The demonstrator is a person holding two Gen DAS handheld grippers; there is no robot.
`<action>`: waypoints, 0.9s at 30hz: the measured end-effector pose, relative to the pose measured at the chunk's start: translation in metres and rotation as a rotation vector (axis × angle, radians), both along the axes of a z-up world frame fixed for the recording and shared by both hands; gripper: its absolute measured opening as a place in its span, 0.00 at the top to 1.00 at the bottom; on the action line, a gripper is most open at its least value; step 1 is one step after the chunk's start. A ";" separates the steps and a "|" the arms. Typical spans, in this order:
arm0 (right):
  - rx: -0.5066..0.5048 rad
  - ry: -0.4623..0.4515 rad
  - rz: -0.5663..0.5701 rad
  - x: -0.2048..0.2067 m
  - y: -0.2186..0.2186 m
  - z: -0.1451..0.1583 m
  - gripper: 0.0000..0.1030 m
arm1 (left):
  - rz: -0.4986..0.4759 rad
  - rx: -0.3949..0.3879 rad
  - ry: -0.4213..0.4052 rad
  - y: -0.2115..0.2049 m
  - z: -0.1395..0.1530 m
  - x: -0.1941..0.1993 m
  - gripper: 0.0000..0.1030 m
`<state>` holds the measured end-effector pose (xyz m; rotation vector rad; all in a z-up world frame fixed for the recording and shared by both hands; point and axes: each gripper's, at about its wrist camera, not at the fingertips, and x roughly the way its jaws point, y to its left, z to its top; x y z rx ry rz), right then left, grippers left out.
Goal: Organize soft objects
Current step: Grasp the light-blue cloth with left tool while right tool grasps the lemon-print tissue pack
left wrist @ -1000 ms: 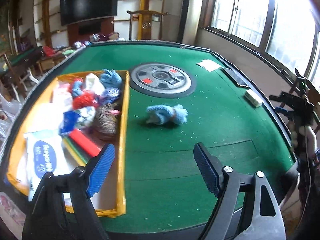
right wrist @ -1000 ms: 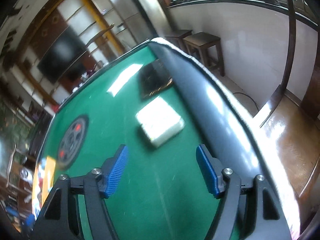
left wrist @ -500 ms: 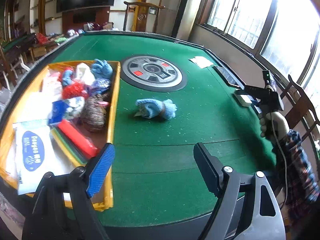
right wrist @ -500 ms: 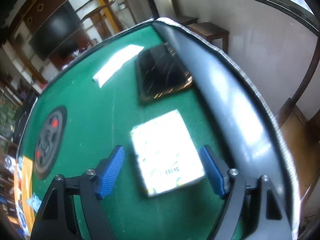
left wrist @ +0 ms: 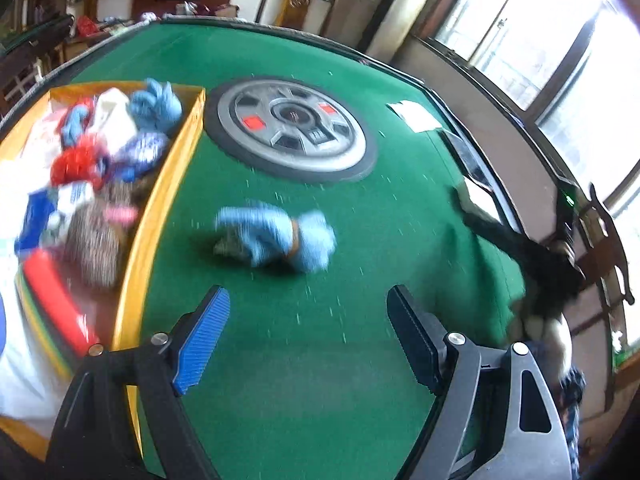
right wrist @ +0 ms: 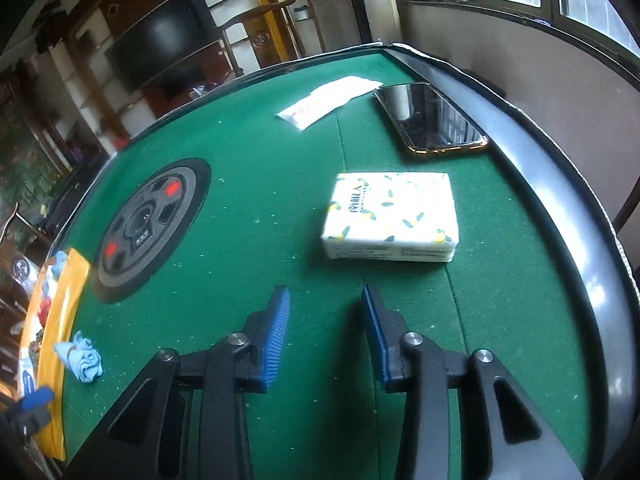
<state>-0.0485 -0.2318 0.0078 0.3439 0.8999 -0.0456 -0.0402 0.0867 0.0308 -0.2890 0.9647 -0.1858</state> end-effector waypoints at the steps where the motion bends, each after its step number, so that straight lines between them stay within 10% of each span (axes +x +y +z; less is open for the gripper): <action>1: 0.014 -0.001 0.002 -0.001 -0.001 0.000 0.65 | 0.009 0.021 -0.012 -0.002 0.001 0.005 0.21; 12: 0.162 -0.008 -0.034 0.006 -0.022 0.000 0.51 | -0.218 0.536 -0.225 -0.050 -0.002 0.051 0.21; 21: 0.228 -0.026 -0.142 0.002 -0.051 0.000 0.44 | -0.263 0.472 -0.091 -0.053 -0.034 0.054 0.20; 24: 0.219 -0.027 -0.139 0.003 -0.050 0.000 0.43 | -0.262 0.363 -0.059 -0.042 -0.035 0.054 0.45; 27: 0.223 -0.031 -0.143 0.004 -0.052 0.001 0.42 | -0.237 0.300 -0.058 -0.033 -0.030 0.048 0.50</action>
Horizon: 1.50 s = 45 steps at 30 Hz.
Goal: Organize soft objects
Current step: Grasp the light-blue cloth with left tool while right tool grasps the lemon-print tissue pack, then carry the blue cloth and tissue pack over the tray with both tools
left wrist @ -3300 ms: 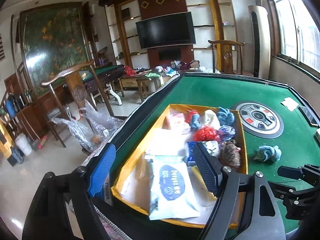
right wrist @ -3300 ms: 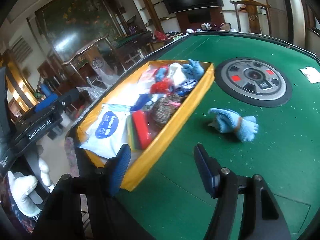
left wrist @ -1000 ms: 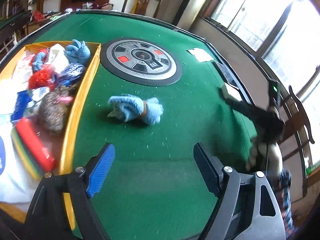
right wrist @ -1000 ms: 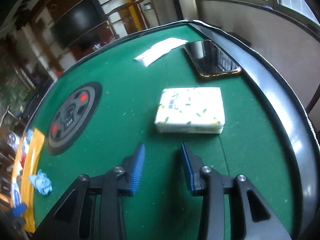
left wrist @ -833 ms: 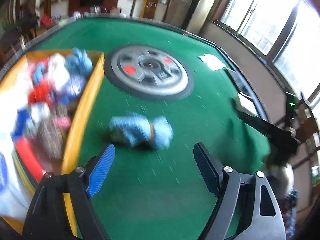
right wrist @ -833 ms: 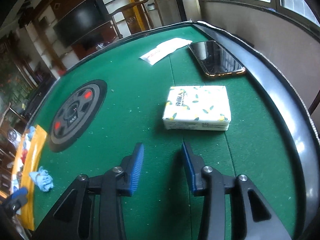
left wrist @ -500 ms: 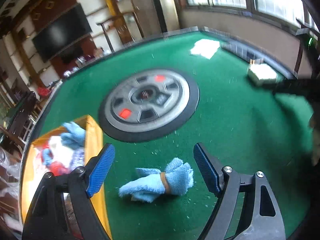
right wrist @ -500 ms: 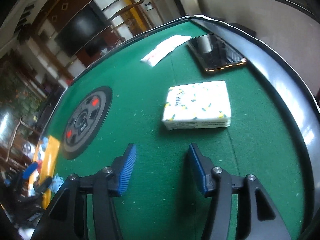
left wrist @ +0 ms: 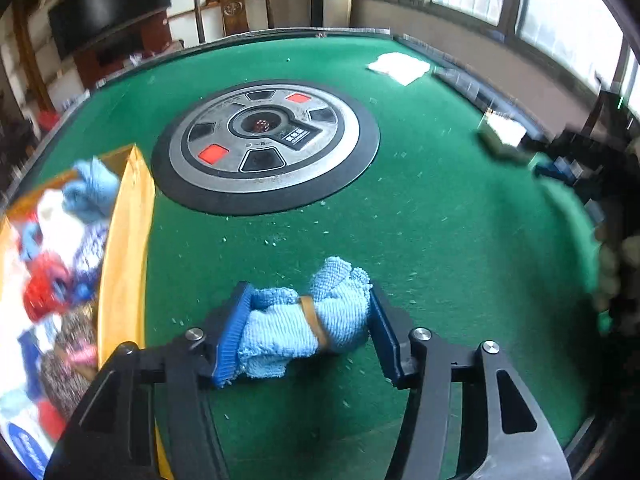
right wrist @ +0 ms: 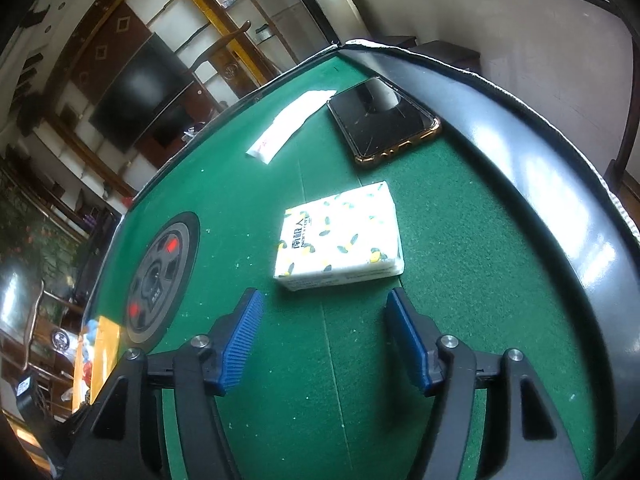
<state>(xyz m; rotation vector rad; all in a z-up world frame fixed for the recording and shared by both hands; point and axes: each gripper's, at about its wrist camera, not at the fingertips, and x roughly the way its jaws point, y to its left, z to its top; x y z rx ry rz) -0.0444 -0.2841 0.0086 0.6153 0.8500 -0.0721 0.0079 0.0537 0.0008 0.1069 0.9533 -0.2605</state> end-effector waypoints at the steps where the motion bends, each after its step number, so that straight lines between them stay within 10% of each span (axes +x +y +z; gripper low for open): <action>1: 0.003 -0.002 -0.003 0.000 -0.001 0.000 0.41 | 0.004 -0.042 0.009 0.004 0.001 -0.001 0.50; 21: 0.101 0.124 -0.131 0.066 -0.018 0.001 0.26 | 0.130 -0.396 -0.069 0.102 0.063 -0.078 0.52; 31: -0.217 0.275 -0.034 0.121 0.048 0.002 0.29 | 0.306 -0.414 -0.094 0.179 0.056 -0.111 0.52; 45: -0.198 0.066 0.187 0.049 0.102 0.042 0.42 | 0.521 -0.457 -0.041 0.280 0.037 -0.080 0.52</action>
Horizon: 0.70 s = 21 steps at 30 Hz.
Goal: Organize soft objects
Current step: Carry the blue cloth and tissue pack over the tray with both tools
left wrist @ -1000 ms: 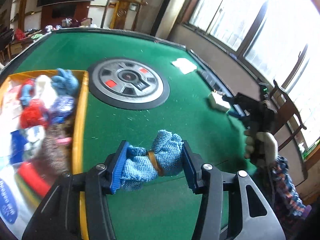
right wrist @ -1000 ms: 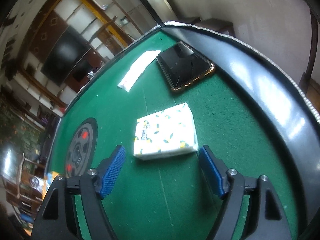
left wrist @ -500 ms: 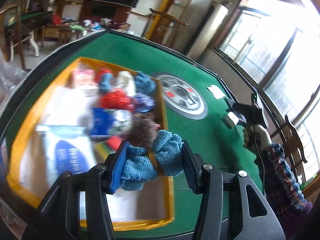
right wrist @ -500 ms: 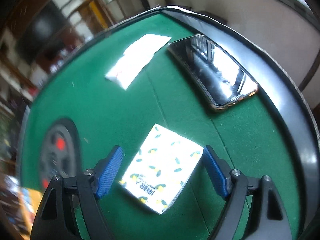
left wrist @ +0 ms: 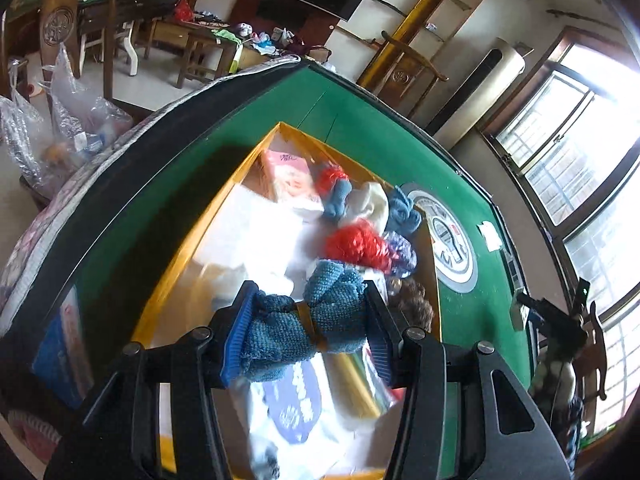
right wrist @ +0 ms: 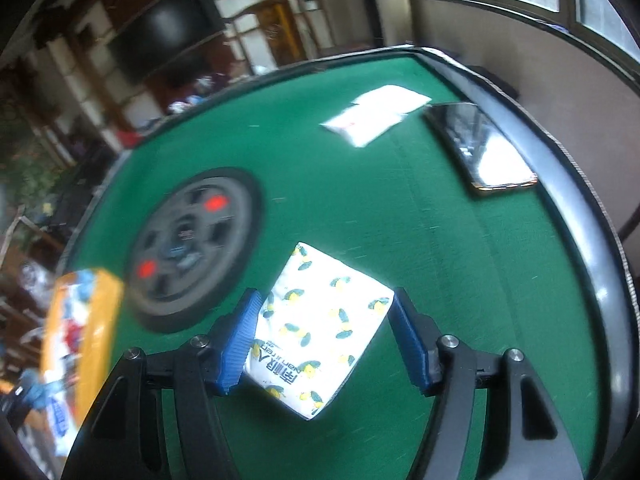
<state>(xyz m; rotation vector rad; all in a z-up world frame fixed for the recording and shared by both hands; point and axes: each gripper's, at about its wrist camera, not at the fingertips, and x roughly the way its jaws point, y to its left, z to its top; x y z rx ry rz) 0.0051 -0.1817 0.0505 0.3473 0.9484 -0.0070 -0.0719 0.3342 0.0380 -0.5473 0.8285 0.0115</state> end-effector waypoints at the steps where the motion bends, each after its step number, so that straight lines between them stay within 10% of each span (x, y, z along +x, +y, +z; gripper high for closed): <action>1: 0.015 -0.009 0.022 -0.001 0.006 0.003 0.42 | -0.003 -0.004 0.000 0.001 0.000 0.004 0.52; 21: 0.078 -0.055 0.374 -0.025 0.143 0.021 0.42 | -0.035 0.102 0.014 -0.012 -0.005 0.081 0.45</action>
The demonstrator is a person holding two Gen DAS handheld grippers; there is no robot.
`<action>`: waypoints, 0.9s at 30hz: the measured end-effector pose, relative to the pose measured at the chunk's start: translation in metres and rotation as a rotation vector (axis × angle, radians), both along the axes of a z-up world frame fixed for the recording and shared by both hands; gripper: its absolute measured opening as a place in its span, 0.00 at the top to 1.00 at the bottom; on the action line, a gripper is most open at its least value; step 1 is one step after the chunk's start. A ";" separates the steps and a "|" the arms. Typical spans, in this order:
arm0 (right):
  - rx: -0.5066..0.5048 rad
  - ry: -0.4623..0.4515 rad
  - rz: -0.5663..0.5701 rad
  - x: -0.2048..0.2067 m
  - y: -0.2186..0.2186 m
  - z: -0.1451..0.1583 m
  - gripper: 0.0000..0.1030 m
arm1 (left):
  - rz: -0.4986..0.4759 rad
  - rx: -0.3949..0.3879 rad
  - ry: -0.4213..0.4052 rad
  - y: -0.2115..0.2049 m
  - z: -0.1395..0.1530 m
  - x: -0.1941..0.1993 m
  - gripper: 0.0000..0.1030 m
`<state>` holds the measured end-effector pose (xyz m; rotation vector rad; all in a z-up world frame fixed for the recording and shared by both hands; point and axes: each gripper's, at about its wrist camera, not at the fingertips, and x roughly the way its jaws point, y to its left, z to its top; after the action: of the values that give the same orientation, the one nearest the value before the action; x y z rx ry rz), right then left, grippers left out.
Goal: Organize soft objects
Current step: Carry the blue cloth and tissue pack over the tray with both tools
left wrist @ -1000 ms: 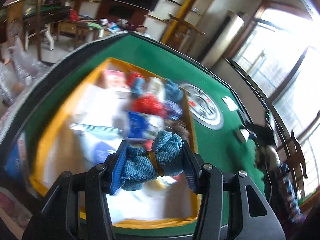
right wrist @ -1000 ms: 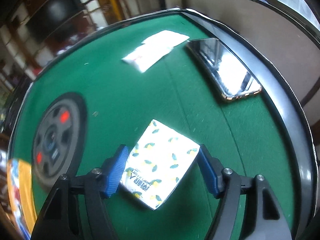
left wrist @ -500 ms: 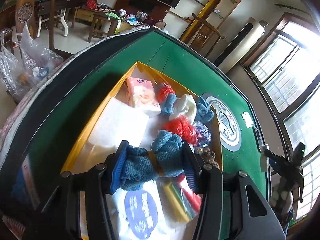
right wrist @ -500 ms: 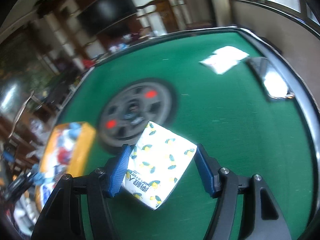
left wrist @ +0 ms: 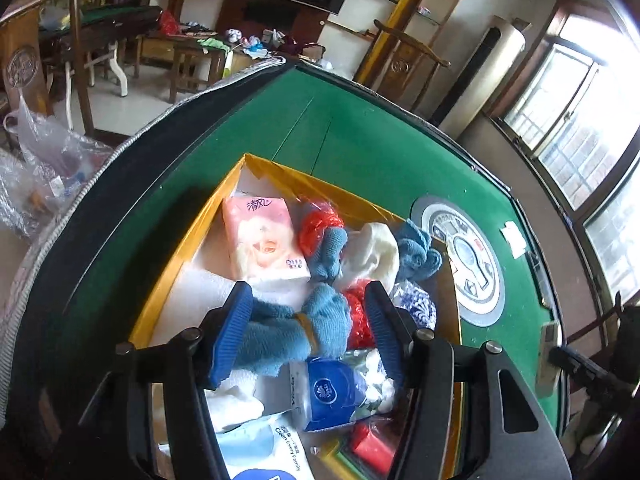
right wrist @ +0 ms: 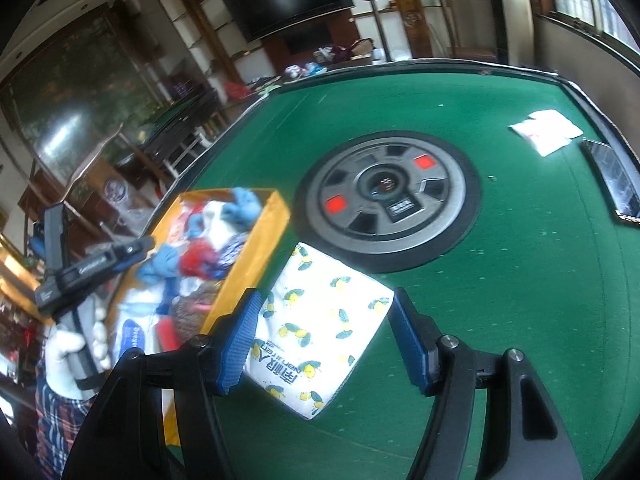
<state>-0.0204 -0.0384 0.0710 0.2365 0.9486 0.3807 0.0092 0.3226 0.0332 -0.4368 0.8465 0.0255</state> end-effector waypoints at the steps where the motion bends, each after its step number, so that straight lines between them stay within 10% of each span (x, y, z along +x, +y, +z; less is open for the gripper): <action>1: 0.002 0.001 0.006 -0.001 0.003 0.000 0.42 | 0.009 -0.014 0.003 0.002 -0.001 0.000 0.45; 15: 0.120 0.075 0.277 -0.024 0.104 -0.009 0.42 | 0.122 -0.130 -0.096 0.039 0.028 -0.091 0.29; 27: -0.132 -0.008 0.481 -0.067 0.210 -0.031 0.41 | 0.189 -0.137 -0.076 0.054 0.007 -0.135 0.29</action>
<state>-0.0875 0.1713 0.0401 -0.1192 1.0152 0.7560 -0.1262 0.3762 0.0400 -0.6420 0.7321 0.1251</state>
